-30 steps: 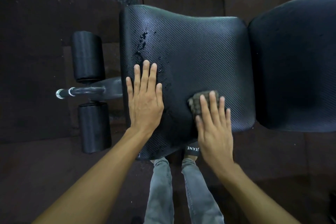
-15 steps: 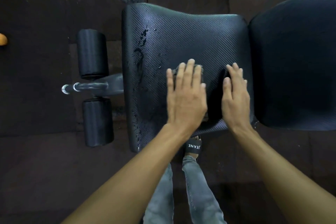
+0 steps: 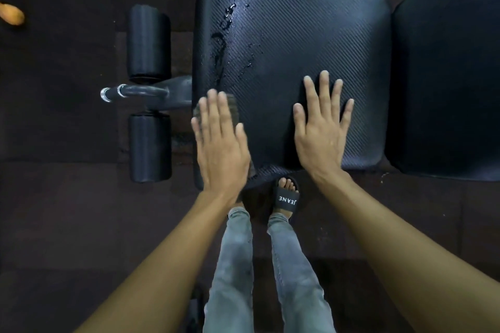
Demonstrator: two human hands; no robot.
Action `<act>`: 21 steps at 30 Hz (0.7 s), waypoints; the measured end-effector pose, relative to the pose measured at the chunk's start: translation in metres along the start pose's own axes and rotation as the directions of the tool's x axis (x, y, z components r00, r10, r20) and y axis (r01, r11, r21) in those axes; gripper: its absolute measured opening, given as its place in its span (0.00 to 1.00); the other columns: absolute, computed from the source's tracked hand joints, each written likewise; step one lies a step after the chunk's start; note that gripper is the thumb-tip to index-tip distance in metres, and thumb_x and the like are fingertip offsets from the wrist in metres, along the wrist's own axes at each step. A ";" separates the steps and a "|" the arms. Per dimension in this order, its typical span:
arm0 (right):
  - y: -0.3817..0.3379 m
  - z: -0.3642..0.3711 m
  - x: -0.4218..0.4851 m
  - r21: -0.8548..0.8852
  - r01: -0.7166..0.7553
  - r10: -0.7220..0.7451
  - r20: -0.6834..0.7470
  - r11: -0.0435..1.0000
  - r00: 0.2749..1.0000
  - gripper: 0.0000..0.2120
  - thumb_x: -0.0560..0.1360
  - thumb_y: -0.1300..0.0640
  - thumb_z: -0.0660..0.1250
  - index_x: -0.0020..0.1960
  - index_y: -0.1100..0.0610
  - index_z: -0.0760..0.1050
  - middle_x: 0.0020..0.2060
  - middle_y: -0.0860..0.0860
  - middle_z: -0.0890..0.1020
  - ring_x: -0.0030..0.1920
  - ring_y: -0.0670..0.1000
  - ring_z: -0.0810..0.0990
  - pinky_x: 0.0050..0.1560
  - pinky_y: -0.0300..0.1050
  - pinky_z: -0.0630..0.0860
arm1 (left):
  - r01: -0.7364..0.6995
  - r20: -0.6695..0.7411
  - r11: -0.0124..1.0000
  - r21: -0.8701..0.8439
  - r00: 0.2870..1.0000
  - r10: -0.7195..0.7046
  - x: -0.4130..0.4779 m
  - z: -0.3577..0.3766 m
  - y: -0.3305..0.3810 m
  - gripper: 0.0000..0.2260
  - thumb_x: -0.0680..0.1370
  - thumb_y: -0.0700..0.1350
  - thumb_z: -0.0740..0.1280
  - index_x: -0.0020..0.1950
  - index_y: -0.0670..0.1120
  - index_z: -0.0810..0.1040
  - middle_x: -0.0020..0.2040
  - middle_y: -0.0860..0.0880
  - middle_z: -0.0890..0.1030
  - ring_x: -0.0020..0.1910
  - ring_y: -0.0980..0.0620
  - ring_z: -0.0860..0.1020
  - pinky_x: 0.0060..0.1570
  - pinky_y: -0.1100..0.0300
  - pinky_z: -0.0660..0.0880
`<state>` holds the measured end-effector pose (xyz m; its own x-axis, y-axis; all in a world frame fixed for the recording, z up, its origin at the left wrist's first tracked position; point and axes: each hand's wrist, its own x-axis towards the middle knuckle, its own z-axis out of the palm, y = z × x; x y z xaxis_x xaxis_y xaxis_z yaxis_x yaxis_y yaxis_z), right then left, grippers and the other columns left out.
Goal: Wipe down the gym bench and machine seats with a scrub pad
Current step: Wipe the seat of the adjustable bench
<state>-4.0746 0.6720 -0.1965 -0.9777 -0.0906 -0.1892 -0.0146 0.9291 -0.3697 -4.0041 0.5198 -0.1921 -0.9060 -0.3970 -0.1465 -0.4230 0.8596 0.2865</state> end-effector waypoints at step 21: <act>-0.002 0.003 0.000 0.001 -0.024 0.024 -0.062 1.000 0.998 0.23 0.84 0.51 0.49 0.79 0.45 0.55 0.80 0.46 0.52 0.80 0.51 0.46 0.78 0.55 0.40 | 0.064 -0.051 0.997 0.045 0.997 -0.061 -0.047 0.018 0.024 0.26 0.84 0.49 0.51 0.79 0.39 0.52 0.80 0.41 0.54 0.79 0.42 0.51 0.76 0.41 0.53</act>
<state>-4.0738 0.6687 -0.1988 -0.9890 -0.0459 -0.1410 0.0089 0.9308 -0.3655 -3.9720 0.5649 -0.1957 -0.8778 -0.4649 -0.1154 -0.4789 0.8462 0.2336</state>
